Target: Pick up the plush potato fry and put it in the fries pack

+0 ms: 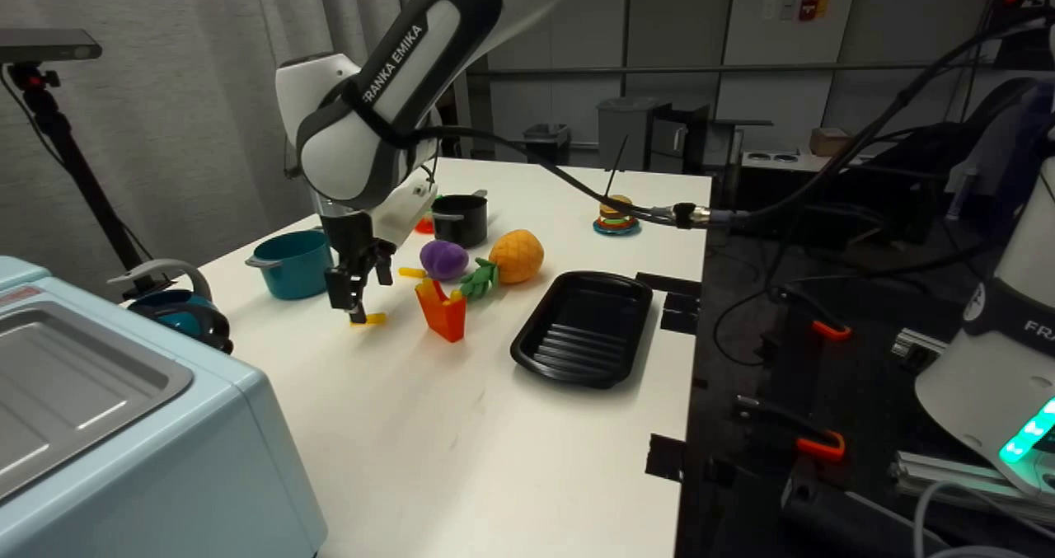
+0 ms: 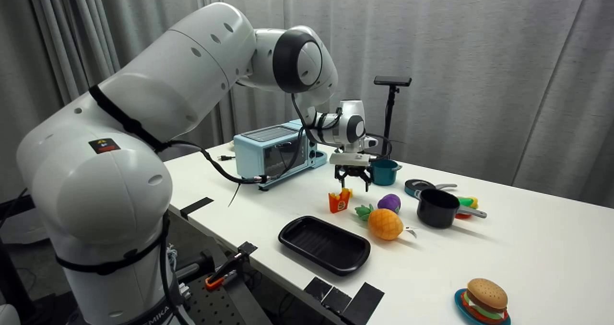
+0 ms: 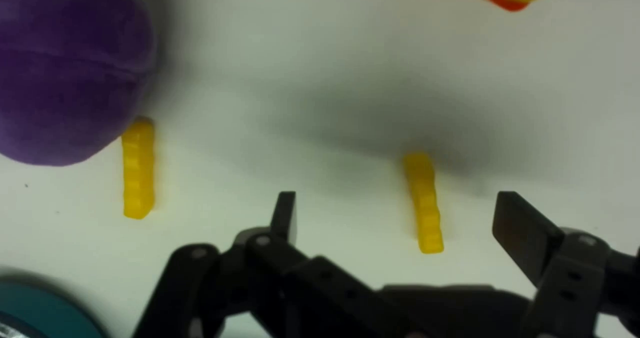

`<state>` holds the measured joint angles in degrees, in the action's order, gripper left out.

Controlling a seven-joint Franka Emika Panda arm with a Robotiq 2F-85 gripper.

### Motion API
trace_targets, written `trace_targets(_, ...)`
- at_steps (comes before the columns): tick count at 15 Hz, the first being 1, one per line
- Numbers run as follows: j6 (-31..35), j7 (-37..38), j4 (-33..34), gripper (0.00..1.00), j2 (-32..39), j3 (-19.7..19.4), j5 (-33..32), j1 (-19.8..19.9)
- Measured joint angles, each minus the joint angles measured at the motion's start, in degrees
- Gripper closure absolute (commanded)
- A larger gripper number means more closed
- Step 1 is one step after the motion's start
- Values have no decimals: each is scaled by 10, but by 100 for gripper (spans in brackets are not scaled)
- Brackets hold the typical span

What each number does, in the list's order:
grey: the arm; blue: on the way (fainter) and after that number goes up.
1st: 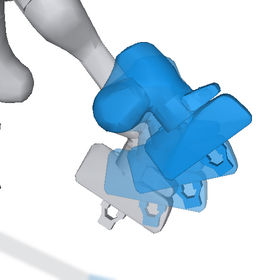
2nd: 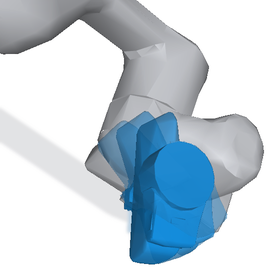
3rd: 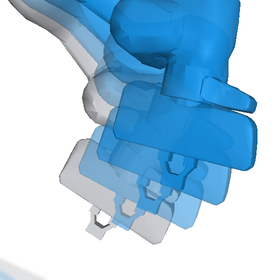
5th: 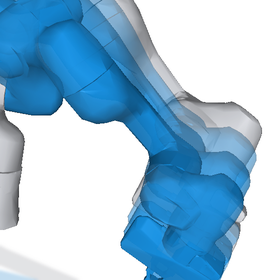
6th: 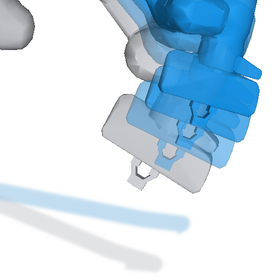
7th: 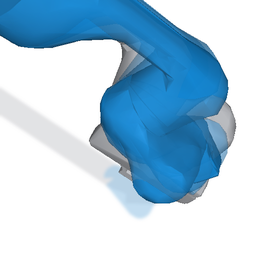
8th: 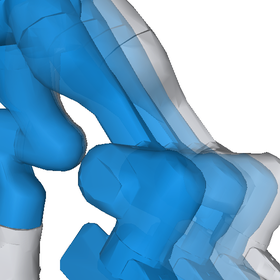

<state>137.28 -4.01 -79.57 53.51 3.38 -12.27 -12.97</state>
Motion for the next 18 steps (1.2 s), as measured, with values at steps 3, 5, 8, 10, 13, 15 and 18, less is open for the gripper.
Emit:
trace_targets(3,0,0,4,1,9,3,0,-3)
trace_targets(5,0,0,6,25,14,4,0,-7)
trace_targets(8,0,0,8,48,20,5,0,-14)
trace_targets(10,-4,0,10,64,20,7,1,-18)
trace_targets(13,-5,0,15,85,20,7,1,-22)
trace_targets(15,-6,0,18,99,20,7,1,-23)
trace_targets(18,-6,0,21,97,20,7,1,-23)
